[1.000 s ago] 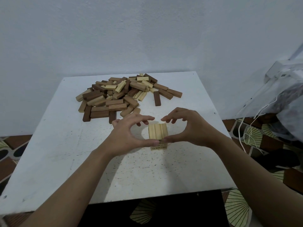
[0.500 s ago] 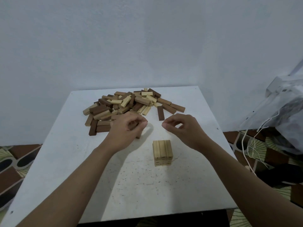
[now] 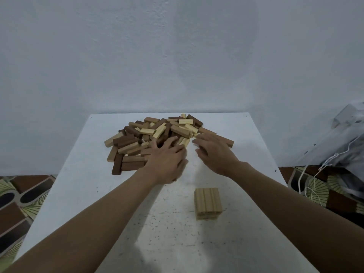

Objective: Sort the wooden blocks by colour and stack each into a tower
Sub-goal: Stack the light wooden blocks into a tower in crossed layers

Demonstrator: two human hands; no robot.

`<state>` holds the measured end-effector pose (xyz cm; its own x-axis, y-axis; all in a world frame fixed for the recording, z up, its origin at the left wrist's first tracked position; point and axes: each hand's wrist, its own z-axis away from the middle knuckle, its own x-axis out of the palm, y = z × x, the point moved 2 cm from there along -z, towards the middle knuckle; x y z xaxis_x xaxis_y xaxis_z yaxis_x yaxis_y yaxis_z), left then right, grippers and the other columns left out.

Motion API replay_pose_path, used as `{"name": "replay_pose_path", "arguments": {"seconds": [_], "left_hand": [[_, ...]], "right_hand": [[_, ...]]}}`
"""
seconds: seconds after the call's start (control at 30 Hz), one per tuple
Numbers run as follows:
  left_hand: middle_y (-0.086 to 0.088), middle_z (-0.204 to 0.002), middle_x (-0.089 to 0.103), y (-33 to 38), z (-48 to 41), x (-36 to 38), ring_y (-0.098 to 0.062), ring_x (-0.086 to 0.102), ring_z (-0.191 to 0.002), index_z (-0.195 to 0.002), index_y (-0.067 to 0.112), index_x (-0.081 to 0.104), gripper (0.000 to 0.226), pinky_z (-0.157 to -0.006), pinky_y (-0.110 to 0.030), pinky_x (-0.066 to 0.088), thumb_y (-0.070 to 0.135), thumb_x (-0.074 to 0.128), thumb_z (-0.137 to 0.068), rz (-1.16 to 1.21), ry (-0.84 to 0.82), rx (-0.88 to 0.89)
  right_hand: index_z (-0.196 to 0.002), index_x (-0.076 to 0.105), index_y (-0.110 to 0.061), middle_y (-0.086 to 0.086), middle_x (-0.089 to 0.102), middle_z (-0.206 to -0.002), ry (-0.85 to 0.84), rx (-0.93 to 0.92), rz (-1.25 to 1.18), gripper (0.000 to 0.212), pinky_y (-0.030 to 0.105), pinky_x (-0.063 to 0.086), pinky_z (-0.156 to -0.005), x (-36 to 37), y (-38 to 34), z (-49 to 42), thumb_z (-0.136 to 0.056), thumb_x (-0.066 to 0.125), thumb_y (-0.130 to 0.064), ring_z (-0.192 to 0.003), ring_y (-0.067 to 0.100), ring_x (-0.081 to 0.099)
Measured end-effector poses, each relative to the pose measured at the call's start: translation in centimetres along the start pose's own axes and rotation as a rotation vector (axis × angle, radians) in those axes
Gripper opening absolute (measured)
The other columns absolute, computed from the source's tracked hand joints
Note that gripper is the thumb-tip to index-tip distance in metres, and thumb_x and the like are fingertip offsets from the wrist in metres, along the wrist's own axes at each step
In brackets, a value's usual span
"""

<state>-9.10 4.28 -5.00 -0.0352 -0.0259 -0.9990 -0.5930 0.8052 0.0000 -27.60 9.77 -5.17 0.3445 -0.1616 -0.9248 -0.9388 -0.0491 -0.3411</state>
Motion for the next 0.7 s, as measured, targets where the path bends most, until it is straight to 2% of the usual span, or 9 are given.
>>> {"name": "replay_pose_path", "arguments": {"seconds": [0.1, 0.2, 0.33, 0.4, 0.47, 0.6, 0.7], "left_hand": [[0.016, -0.126, 0.063, -0.1, 0.4, -0.1, -0.015, 0.034, -0.139, -0.111, 0.029, 0.068, 0.035, -0.098, -0.051, 0.016, 0.044, 0.037, -0.104, 0.047, 0.109, 0.009], [0.016, -0.118, 0.064, 0.0, 0.1, -0.3, -0.012, 0.042, -0.126, -0.11, 0.032, 0.071, 0.032, -0.095, -0.047, 0.019, 0.047, 0.043, -0.102, 0.121, 0.168, -0.06], [0.013, -0.115, 0.063, 0.5, -0.9, -0.2, -0.016, 0.041, -0.123, -0.113, 0.03, 0.065, 0.028, -0.09, -0.045, 0.02, 0.047, 0.047, -0.1, 0.129, 0.144, -0.119], [0.01, -0.111, 0.063, 0.7, -1.3, -0.4, -0.02, 0.041, -0.117, -0.112, 0.026, 0.061, 0.025, -0.078, -0.039, 0.014, 0.043, 0.048, -0.1, 0.1, 0.121, -0.133], [0.008, -0.106, 0.06, 0.9, -1.6, -0.6, -0.022, 0.042, -0.113, -0.108, 0.025, 0.062, 0.022, -0.074, -0.038, 0.009, 0.041, 0.053, -0.097, 0.104, 0.107, -0.175], [0.006, -0.099, 0.057, 1.2, -2.1, -0.7, -0.022, 0.045, -0.109, -0.099, 0.025, 0.061, 0.019, -0.082, -0.042, 0.017, 0.041, 0.057, -0.091, 0.129, 0.101, -0.254], [0.003, -0.101, 0.061, 1.6, -2.1, -0.8, -0.025, 0.045, -0.112, -0.107, 0.024, 0.062, 0.024, -0.091, -0.047, 0.023, 0.042, 0.056, -0.091, 0.067, 0.094, -0.283]], "right_hand": [[-0.12, 0.064, -0.016, 0.0, 0.061, -0.121, 0.054, 0.061, 0.019, 0.027, 0.048, 0.045, -0.093, 0.2, -0.2, -1.4, -0.1, 0.048, -0.023, -0.113, 0.024, 0.054], [-0.114, 0.064, -0.013, 0.003, 0.059, -0.115, 0.143, 0.175, 0.006, 0.023, 0.047, 0.043, -0.089, 0.0, -0.6, -3.3, -0.099, 0.047, -0.018, -0.105, 0.025, 0.051], [-0.125, 0.056, -0.012, 0.005, 0.056, -0.126, 0.06, 0.238, -0.002, 0.029, 0.046, 0.041, -0.091, 0.5, -0.5, -5.4, -0.099, 0.045, -0.015, -0.113, 0.027, 0.048], [-0.136, 0.048, -0.013, 0.007, 0.053, -0.13, -0.005, 0.268, 0.011, 0.036, 0.048, 0.042, -0.093, 0.8, -0.2, -6.2, -0.1, 0.044, -0.017, -0.116, 0.028, 0.047], [-0.144, 0.042, -0.017, 0.007, 0.053, -0.129, -0.003, 0.294, 0.017, 0.043, 0.048, 0.043, -0.094, 1.0, 0.1, -6.6, -0.101, 0.044, -0.018, -0.117, 0.029, 0.047], [-0.13, 0.054, -0.017, 0.004, 0.06, -0.11, 0.094, 0.308, 0.005, 0.034, 0.043, 0.042, -0.086, 1.5, 0.7, -7.0, -0.097, 0.048, -0.012, -0.105, 0.028, 0.051], [-0.121, 0.059, -0.013, 0.004, 0.062, -0.106, 0.145, 0.298, 0.004, 0.025, 0.043, 0.045, -0.086, 1.3, 1.0, -6.8, -0.096, 0.052, -0.014, -0.101, 0.026, 0.052]]}}
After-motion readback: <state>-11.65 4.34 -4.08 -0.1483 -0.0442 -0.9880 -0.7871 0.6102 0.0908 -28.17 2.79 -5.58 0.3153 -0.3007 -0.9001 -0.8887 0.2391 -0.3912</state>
